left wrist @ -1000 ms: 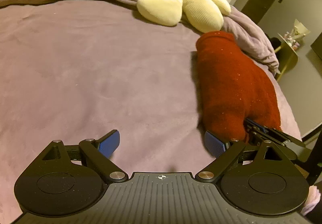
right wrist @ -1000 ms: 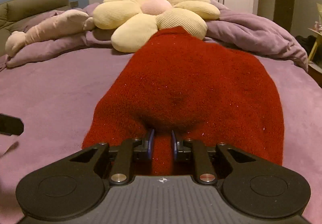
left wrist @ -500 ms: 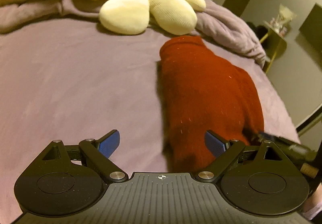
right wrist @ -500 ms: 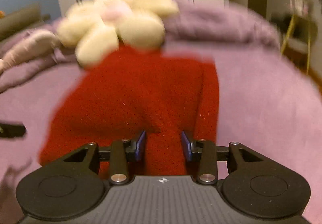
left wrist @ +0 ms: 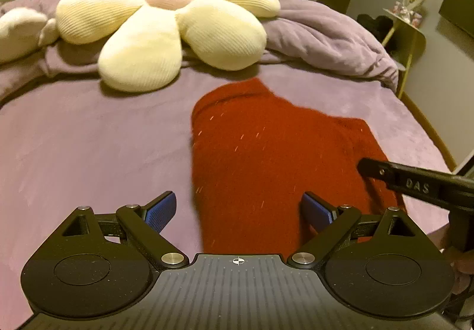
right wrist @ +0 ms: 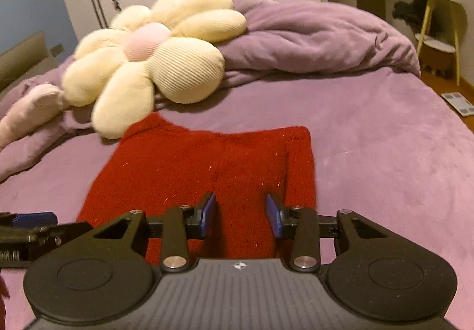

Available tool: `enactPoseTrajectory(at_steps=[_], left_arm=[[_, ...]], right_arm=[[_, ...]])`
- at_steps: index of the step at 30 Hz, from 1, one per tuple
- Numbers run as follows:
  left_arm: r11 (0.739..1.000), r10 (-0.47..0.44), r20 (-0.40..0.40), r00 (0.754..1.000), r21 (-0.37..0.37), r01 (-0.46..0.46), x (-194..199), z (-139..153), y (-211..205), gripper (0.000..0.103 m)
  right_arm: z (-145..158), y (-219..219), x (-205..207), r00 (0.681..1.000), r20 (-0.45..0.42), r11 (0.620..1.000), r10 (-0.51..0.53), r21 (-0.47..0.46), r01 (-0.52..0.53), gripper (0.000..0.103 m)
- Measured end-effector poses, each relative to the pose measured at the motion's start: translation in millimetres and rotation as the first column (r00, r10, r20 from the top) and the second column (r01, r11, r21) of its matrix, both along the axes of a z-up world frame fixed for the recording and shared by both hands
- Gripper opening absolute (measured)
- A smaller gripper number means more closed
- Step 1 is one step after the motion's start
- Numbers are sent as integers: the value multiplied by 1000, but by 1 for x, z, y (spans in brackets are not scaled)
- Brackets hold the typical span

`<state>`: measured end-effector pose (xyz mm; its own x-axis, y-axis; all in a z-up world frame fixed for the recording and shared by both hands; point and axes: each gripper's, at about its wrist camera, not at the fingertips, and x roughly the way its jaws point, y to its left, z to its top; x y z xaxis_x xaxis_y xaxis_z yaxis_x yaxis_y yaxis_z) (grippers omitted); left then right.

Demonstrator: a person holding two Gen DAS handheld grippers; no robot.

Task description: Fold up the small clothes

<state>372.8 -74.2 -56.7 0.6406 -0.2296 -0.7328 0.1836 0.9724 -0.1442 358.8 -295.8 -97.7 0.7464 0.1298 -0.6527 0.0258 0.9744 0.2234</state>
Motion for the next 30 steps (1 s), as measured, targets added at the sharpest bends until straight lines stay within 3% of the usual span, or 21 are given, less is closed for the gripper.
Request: enactPoseTrajectory(at_steps=[3,6,14,17,21,23,27,30], left_arm=[[1000,12,-9,1000,21,-12,20,-7,-12,95],[1000,7,-29,1000,18,-6,36,-16,-22,97],[998,11,-10,1000,67,-11,64,-37,-35,103],[1000,19,-49,999,7,-18,69,-35,-23,103],[992,126,38,991,-11,-126,75,-16,-3,102],[989,149,23,989,-10,-149,88,-19,-1,102],[990,134,-28,991,45,-133,110,-37,-9,102],[988,148,-63,987,54,-144,126,-49,-12,103]], right_arm=[[-3,-2,22,1000,-9,1000,-9,1,9,36],[-13,-1,40,999,-34,998,0,-58,-2,36],[-36,-5,72,995,-94,994,13,-109,-24,39],[-35,1,74,995,-96,988,37,-148,-51,39],[-7,-10,65,999,-30,997,-33,-75,30,39],[5,-7,66,998,22,996,-60,-62,61,39],[-13,17,96,997,-71,999,22,-40,-25,34],[-31,18,113,996,-94,999,9,-50,-13,34]])
